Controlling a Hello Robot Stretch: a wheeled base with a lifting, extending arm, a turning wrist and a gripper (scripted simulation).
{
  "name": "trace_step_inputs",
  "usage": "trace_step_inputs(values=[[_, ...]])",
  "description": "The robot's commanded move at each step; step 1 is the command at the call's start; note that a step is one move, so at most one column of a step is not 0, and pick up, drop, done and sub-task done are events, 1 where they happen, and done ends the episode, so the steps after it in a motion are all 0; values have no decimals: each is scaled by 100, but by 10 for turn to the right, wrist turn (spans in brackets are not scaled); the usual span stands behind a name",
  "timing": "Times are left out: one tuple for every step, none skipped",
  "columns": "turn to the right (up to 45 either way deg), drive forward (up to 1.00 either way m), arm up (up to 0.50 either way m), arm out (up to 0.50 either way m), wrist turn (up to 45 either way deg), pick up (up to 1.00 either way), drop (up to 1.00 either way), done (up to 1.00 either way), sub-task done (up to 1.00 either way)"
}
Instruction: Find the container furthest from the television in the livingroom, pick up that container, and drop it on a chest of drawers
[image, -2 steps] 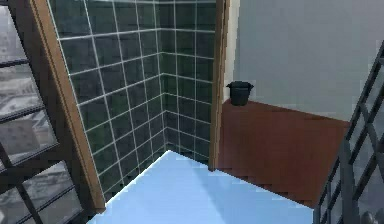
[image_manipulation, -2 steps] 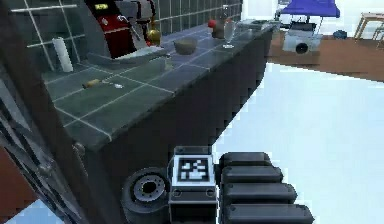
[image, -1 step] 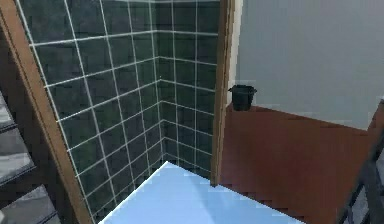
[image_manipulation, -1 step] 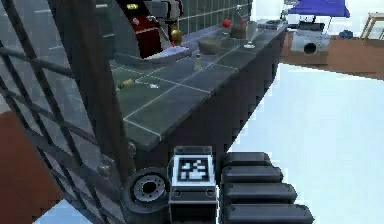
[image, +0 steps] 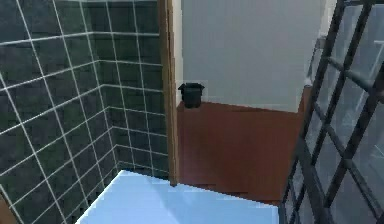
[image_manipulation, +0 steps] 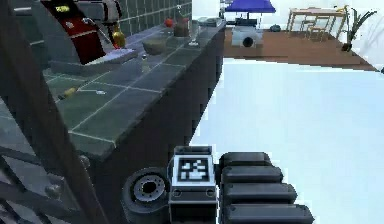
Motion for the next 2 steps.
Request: trace_step_inputs(values=[[0,30,0,0,0,0,0,0,0],[150,0,0,0,0,0,0,0,0]])
